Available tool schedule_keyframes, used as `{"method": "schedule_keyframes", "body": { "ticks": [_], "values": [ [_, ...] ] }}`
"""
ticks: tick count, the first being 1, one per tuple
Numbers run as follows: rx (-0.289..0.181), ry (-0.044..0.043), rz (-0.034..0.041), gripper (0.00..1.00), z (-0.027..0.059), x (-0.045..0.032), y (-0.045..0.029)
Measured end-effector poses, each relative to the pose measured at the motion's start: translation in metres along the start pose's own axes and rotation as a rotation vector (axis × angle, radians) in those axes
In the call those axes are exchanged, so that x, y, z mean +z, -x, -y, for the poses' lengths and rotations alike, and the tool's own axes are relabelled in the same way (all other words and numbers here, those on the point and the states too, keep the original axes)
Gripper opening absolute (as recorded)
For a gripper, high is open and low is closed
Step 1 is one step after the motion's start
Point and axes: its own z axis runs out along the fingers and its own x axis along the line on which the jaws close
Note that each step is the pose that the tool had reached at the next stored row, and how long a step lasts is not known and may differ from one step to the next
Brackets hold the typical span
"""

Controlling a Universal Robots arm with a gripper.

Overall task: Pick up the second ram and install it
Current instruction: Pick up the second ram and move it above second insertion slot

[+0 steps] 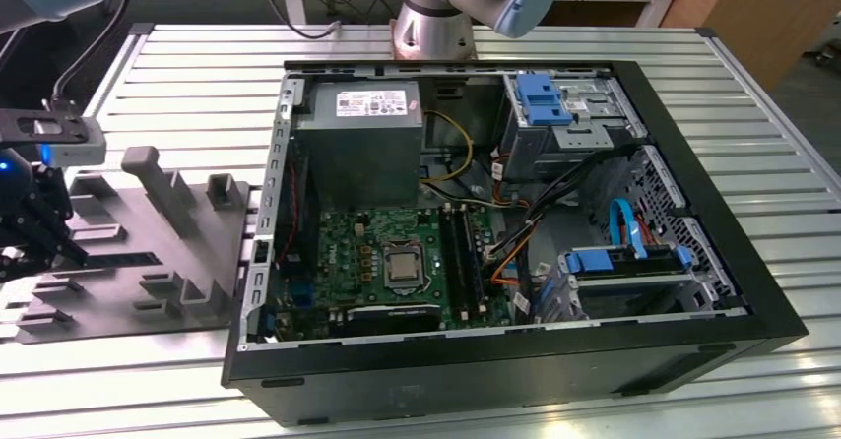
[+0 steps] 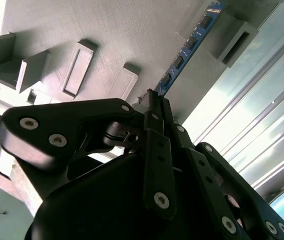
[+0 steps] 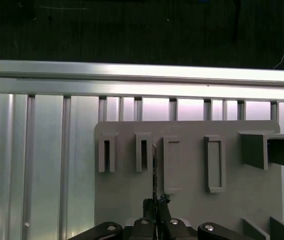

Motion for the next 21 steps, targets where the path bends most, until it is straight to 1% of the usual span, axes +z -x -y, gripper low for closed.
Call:
{"method": "schedule_keyframes", "body": {
  "ticks": [5,9,17,21],
  "values": [
    [0.0,0.0,0.0,0.14,0.0057,-0.0001,-0.0001],
    [0.0,0.0004,-0.0003,0.14,0.0064,-0.0012,-0.0001],
    [0.0,-0.0001,0.0001,0.14,0.0064,-0.0158,0.0007],
    [0.0,-0.0002,0.0001,0.14,0.0063,-0.0265,0.0014]
  ]
}}
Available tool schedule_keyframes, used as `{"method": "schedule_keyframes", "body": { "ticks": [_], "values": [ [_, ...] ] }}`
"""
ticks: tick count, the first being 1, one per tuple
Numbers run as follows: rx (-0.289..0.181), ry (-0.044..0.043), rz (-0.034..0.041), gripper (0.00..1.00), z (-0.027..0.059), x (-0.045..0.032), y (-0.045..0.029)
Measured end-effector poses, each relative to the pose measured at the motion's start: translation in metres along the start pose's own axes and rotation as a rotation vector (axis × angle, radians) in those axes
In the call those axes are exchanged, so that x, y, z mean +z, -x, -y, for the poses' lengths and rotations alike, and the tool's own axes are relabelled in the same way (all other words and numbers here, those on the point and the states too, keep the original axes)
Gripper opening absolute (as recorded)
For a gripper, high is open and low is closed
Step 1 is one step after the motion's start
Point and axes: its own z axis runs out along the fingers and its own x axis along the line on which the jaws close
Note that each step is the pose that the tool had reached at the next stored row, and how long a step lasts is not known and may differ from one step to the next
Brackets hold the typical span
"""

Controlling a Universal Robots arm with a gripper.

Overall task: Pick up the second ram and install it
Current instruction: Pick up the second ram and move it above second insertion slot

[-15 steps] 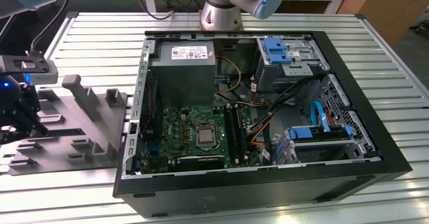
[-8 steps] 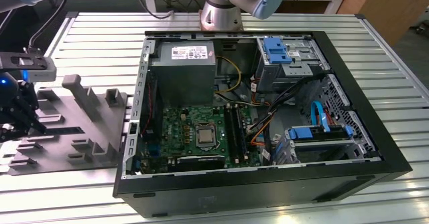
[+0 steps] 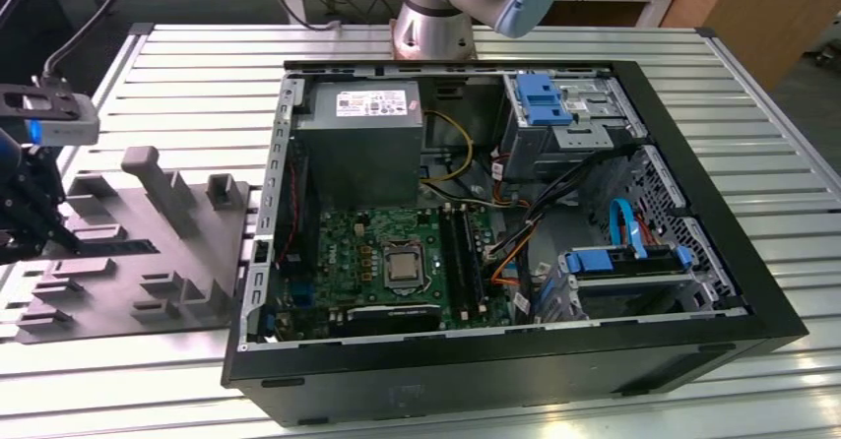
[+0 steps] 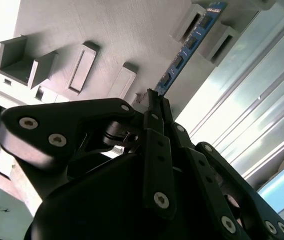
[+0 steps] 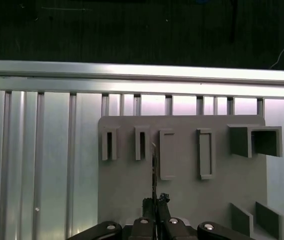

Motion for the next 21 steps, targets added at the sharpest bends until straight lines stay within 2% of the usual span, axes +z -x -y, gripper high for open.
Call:
{"method": "schedule_keyframes", "body": {
  "ticks": [9,21],
  "values": [
    [0.001,0.0001,-0.0001,0.14,-0.0003,-0.0264,0.0018],
    [0.003,0.0,-0.0001,0.14,-0.0007,-0.0573,0.0049]
  ]
}}
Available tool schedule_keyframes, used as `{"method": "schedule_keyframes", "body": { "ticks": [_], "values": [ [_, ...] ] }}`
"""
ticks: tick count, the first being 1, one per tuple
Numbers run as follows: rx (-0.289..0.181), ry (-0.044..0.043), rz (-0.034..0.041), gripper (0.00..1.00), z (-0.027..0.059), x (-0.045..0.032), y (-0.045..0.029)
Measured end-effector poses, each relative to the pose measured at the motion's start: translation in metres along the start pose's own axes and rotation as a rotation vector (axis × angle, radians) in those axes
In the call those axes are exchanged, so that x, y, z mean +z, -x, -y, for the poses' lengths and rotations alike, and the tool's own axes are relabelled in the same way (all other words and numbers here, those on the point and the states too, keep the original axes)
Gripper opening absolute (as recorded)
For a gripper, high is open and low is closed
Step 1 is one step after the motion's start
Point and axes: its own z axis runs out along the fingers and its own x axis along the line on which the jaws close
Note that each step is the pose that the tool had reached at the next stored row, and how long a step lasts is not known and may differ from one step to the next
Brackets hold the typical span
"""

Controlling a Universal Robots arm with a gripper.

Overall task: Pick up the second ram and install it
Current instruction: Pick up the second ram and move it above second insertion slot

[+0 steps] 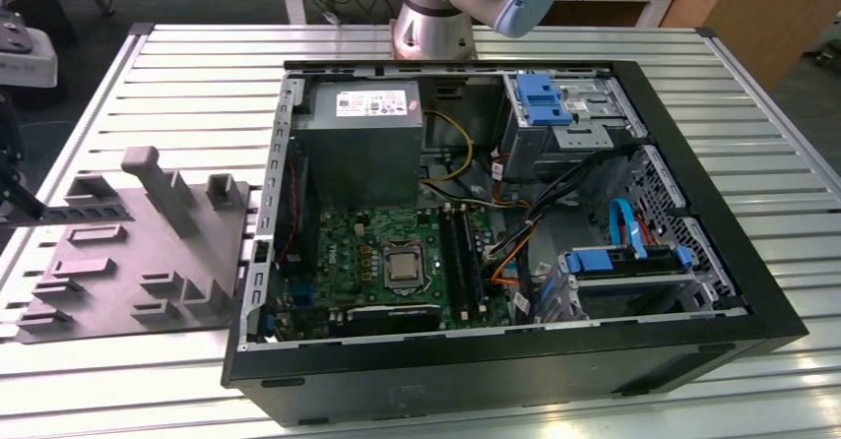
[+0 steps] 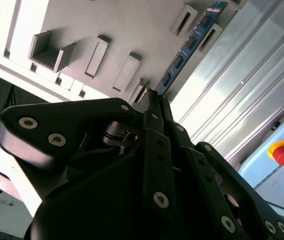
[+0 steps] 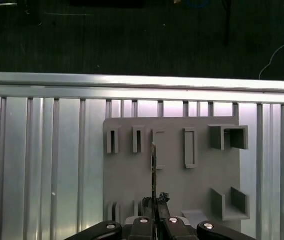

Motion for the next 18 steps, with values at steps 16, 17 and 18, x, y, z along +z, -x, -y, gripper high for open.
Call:
{"method": "schedule_keyframes", "body": {
  "ticks": [16,17,18],
  "values": [
    [0.006,-0.0005,0.0002,0.14,-0.0004,-0.0303,0.004],
    [0.006,-0.0006,0.0003,0.14,-0.0004,-0.0304,0.0041],
    [0.006,-0.0005,0.0002,0.14,-0.0004,-0.0304,0.0041]
  ]
}}
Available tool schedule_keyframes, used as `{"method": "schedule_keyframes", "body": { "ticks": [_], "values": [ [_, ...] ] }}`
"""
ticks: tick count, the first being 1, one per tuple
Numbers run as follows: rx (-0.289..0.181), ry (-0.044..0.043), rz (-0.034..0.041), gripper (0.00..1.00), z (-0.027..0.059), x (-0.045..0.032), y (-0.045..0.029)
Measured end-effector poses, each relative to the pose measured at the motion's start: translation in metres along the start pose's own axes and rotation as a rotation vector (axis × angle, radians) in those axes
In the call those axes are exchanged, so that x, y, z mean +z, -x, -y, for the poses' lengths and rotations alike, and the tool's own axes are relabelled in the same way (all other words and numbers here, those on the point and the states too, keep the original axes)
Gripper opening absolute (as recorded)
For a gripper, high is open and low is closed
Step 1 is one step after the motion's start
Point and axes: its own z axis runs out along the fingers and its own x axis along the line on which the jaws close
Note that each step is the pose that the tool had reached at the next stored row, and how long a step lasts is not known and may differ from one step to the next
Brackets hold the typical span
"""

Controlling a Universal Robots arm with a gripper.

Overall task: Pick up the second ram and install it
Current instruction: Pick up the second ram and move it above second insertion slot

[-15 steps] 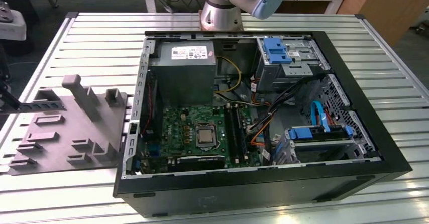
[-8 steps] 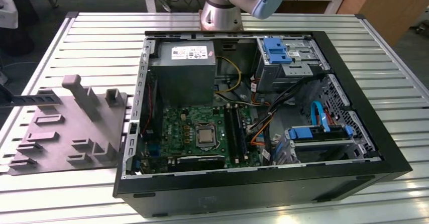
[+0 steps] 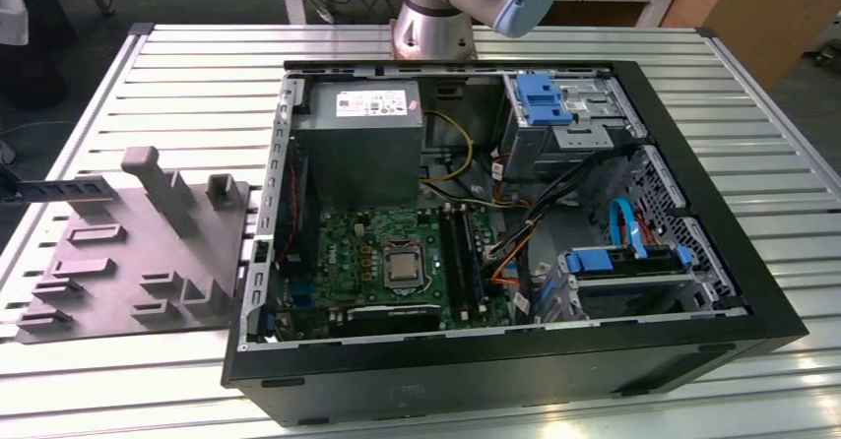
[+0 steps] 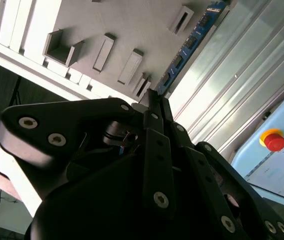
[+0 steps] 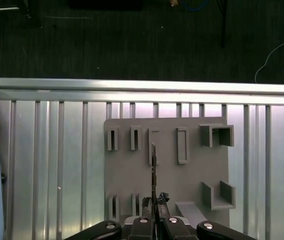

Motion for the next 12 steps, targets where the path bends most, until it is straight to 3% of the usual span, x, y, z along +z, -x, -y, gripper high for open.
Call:
{"method": "schedule_keyframes", "body": {
  "ticks": [4,12],
  "values": [
    [0.0,0.0003,-0.0002,0.14,0.0027,-0.0003,0.0001],
    [0.0,0.0002,-0.0001,0.14,0.0213,-0.0003,0.0001]
  ]
}}
